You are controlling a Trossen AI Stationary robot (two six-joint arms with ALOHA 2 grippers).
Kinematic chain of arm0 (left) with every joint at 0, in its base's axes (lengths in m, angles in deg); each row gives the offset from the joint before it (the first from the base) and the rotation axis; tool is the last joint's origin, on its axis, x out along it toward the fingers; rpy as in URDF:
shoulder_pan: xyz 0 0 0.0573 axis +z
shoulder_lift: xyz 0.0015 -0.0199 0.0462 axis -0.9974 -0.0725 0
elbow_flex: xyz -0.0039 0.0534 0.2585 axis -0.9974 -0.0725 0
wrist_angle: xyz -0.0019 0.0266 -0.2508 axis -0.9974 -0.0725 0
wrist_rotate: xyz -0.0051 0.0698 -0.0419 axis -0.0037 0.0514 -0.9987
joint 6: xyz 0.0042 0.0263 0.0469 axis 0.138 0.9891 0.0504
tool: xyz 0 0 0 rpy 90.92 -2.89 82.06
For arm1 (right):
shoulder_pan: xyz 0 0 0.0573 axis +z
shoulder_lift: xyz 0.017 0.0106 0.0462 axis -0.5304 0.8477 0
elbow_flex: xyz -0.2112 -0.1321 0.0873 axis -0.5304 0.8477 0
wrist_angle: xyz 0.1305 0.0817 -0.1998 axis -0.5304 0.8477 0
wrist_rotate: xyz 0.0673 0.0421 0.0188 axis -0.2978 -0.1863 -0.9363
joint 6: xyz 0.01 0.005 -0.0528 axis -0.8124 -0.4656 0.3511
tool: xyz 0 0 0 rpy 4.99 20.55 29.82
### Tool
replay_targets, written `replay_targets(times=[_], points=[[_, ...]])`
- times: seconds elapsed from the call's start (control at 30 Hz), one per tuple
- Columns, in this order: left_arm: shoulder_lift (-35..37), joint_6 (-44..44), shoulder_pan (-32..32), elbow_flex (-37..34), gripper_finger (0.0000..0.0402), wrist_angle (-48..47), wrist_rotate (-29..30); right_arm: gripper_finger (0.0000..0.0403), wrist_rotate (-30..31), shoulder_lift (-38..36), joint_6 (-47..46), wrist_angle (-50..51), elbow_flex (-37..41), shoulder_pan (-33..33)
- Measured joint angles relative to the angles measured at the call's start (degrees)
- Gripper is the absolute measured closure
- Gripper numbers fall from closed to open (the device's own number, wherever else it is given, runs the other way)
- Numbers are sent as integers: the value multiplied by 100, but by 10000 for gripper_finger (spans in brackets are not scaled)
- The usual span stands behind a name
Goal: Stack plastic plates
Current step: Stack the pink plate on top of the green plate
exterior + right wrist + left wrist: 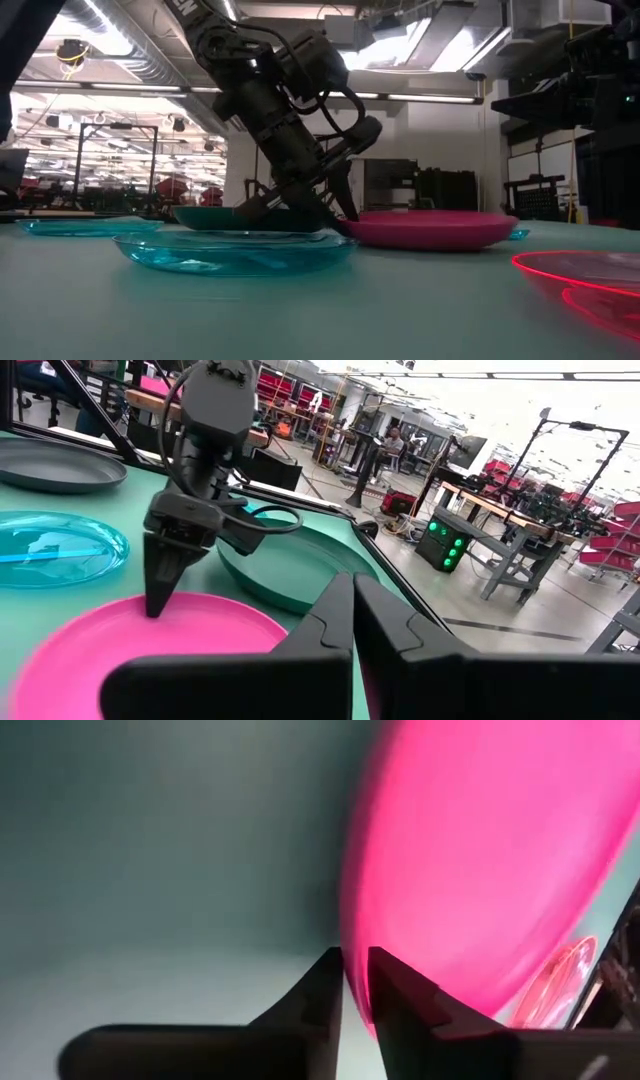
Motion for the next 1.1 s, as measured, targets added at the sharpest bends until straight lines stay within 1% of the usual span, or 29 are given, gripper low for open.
replay_targets(times=[0.2,0.3,0.5,0.63,0.73,0.8,1.0,1.1], points=[[0,20,-176,0,393,-15,0,402,0,0,0,2,0,0],[0,47,-256,0,395,21,-6,402,0,0,0,0,0,0],[63,515,-282,-2,395,293,-77,402,0,0,0,0,0,0],[295,867,-233,-2,395,382,-138,402,0,0,0,-2,0,0],[574,1181,-155,-2,396,283,-182,402,0,0,0,-4,0,0],[810,1286,-40,-2,396,192,-433,402,0,2,0,-6,0,0],[1679,1370,544,-2,396,-456,-1643,402,0,0,0,-7,0,0],[2104,1547,875,-2,396,-1026,-1885,402,2,0,0,-9,0,0]])
